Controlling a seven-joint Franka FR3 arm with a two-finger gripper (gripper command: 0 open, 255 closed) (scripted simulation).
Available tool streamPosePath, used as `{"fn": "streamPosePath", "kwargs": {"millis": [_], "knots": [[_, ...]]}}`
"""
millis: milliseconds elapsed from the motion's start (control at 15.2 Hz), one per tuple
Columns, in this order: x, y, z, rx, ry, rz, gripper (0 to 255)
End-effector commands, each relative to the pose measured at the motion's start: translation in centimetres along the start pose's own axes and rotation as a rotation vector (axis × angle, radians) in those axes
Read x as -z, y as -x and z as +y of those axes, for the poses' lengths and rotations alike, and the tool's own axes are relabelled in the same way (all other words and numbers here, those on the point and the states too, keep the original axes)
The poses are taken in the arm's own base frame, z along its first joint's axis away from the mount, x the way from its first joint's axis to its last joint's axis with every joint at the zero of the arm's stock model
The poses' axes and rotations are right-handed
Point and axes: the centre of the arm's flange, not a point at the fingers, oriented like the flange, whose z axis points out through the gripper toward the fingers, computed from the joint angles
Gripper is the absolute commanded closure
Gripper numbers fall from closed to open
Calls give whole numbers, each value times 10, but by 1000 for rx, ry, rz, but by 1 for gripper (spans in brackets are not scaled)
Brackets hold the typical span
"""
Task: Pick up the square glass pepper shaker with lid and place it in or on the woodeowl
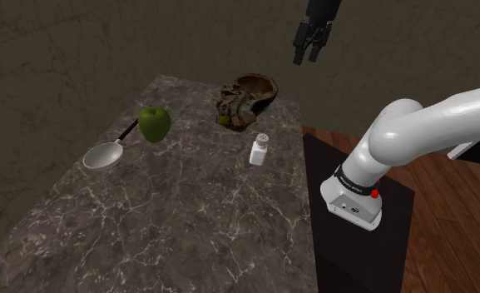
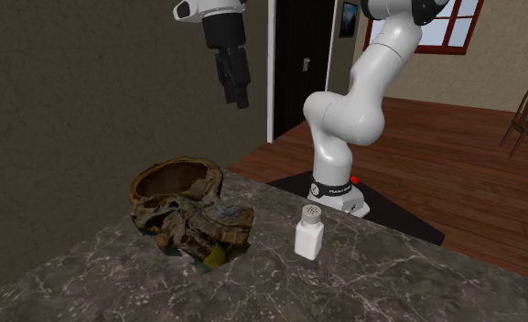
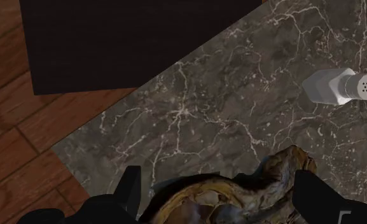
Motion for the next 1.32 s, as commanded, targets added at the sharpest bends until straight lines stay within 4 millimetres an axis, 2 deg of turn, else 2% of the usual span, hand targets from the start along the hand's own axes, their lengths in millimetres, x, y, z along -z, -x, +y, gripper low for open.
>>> {"fn": "streamPosePath", "kwargs": {"millis": [0, 594, 1254], "knots": [[0, 0, 0, 0, 0, 0, 0], [-68, -4, -111, 73, 86, -43, 0], [-154, 5, -228, 153, 182, -91, 0]]}}
